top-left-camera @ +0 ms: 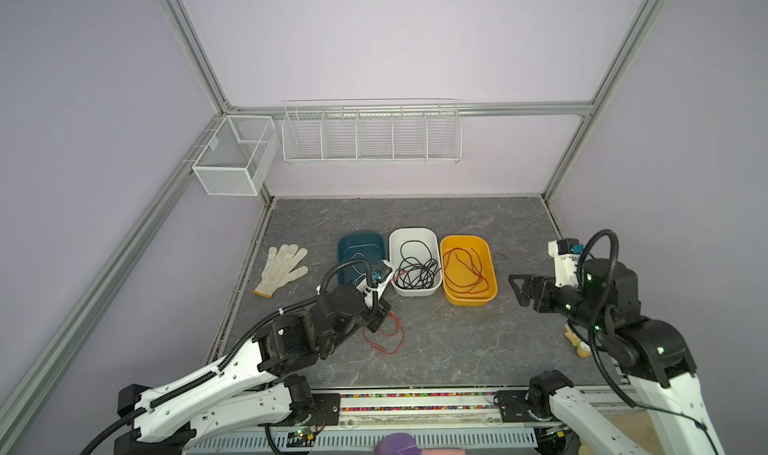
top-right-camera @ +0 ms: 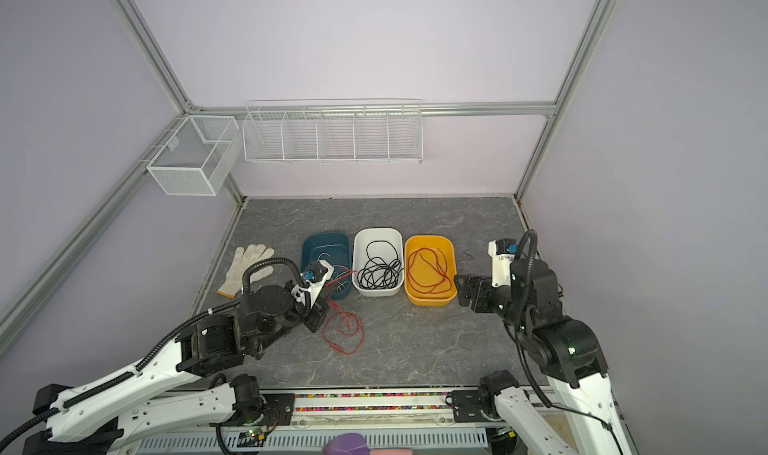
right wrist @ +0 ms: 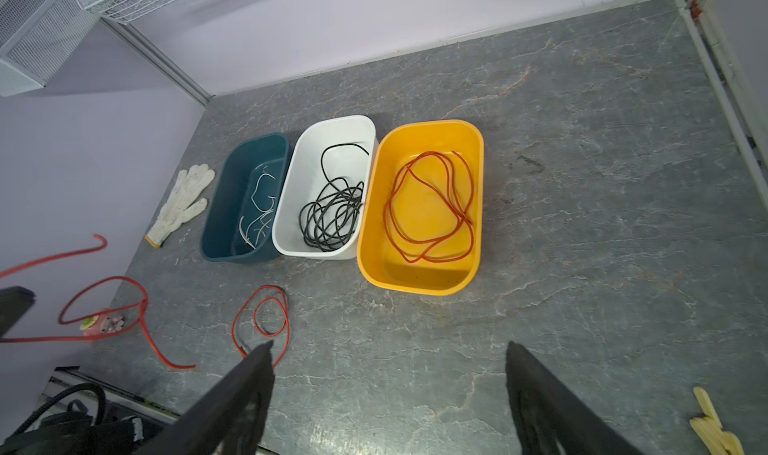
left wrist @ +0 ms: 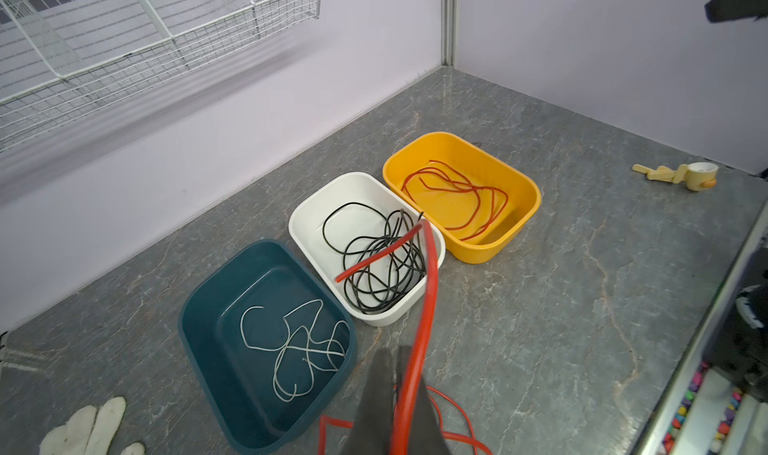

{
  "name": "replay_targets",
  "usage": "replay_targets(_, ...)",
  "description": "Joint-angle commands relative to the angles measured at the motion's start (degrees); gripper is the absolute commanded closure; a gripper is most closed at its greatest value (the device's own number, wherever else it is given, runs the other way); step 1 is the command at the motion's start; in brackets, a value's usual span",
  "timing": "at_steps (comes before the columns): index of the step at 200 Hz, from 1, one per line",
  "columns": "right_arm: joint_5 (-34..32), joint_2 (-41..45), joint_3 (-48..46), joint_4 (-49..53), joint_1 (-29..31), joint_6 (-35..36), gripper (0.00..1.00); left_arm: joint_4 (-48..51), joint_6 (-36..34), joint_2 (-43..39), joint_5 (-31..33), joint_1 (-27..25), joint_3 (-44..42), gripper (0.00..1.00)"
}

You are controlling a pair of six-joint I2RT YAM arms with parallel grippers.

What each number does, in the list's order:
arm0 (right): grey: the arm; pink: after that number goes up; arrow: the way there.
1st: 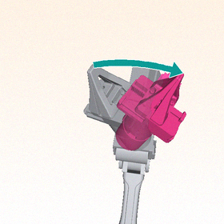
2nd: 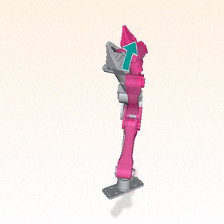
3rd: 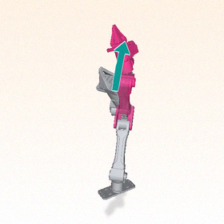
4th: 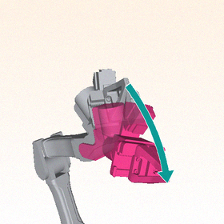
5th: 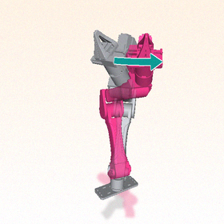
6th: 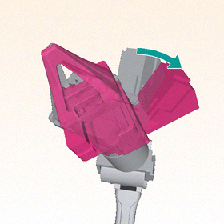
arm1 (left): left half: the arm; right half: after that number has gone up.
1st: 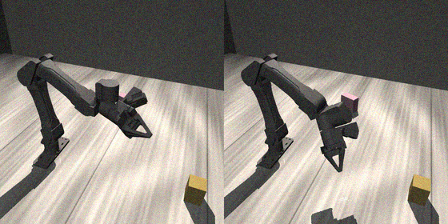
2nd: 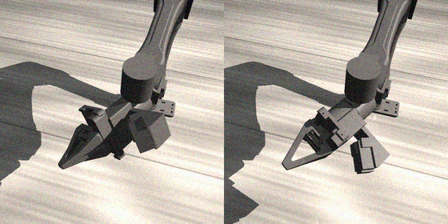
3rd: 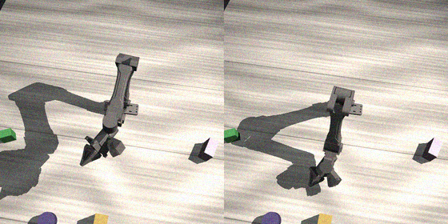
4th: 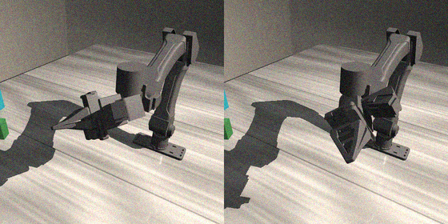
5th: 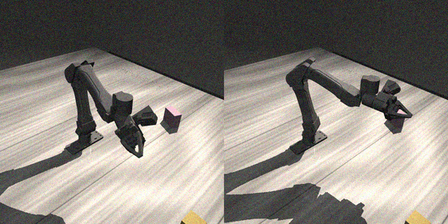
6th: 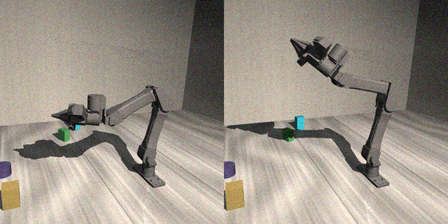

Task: Untangle the cables
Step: 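Carry the left gripper's red wire over the white tub while the right gripper withdraws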

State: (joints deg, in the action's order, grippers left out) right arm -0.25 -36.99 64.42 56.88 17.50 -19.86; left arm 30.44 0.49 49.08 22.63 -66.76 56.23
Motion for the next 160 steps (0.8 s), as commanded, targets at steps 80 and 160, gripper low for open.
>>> replay_targets(80,-7.0,13.6,-9.2,1.5,0.2,1.6,0.12,-3.7,-0.4,15.6,-10.4,-0.1,21.8,1.0)
replay_targets(160,-10.5,19.9,-11.8,1.3,0.3,-0.5,0.12,-11.6,-3.7,30.9,-12.9,0.3,31.0,1.0)
